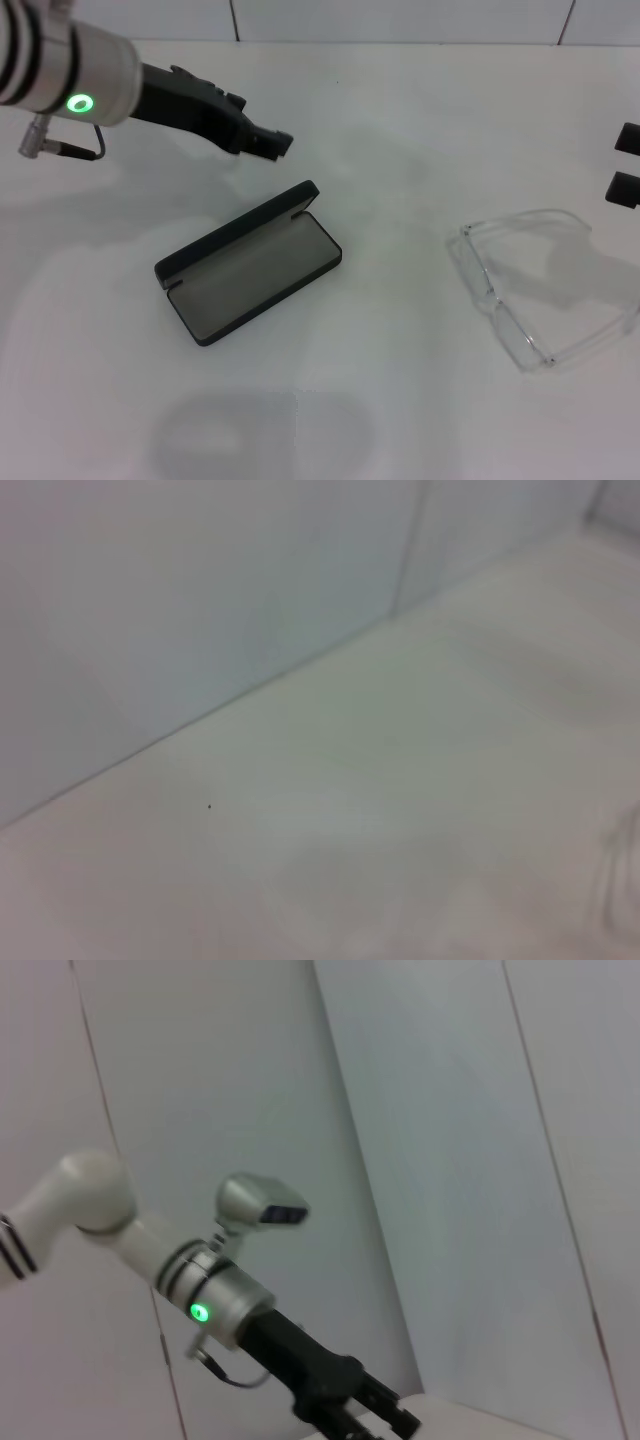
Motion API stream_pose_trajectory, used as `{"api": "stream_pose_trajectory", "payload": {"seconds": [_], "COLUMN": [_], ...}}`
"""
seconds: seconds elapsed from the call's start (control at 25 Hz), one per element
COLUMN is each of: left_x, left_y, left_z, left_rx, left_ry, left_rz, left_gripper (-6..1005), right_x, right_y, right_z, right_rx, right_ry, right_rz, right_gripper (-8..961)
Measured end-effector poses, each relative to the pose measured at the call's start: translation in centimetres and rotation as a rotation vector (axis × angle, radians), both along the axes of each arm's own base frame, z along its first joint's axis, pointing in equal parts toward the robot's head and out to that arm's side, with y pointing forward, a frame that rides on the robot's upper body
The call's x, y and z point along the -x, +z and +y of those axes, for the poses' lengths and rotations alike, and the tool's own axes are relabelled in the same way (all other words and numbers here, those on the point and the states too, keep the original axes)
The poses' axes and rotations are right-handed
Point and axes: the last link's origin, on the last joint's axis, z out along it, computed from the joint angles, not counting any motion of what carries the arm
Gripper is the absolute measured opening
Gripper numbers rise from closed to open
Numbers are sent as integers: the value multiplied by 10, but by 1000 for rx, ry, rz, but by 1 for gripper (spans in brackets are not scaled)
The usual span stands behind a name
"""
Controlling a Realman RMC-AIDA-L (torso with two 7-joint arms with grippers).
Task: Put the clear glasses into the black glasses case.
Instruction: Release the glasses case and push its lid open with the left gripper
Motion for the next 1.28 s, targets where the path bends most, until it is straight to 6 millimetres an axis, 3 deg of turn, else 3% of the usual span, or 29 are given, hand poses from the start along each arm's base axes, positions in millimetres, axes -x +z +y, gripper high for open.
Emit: {"api": "stream_pose_trajectory", "payload": {"seconds": [0.16, 0.28, 0.52, 1.0, 1.28], "left_x": [-29, -35, -21, 3, 3], "left_y": [1, -4, -25, -44, -54], "left_z": [-23, -35, -40, -22, -20], "left_rx": [6, 36, 92, 131, 170], "left_ry": [-34, -2, 73, 119, 86], "left_rz": [125, 190, 256, 357, 394], "left_gripper": [770, 769, 766, 766, 665], "right_x": [-1, 2, 8, 9, 5], "right_y": [-1, -3, -8, -11, -9], "right_z": [4, 10, 19, 21, 17], "right_rx": [-8, -8, 0, 1, -6], "right_ry": [-11, -7, 12, 19, 3], "right_rz": [-4, -12, -33, -47, -43], "right_gripper": [723, 723, 722, 722, 722]}}
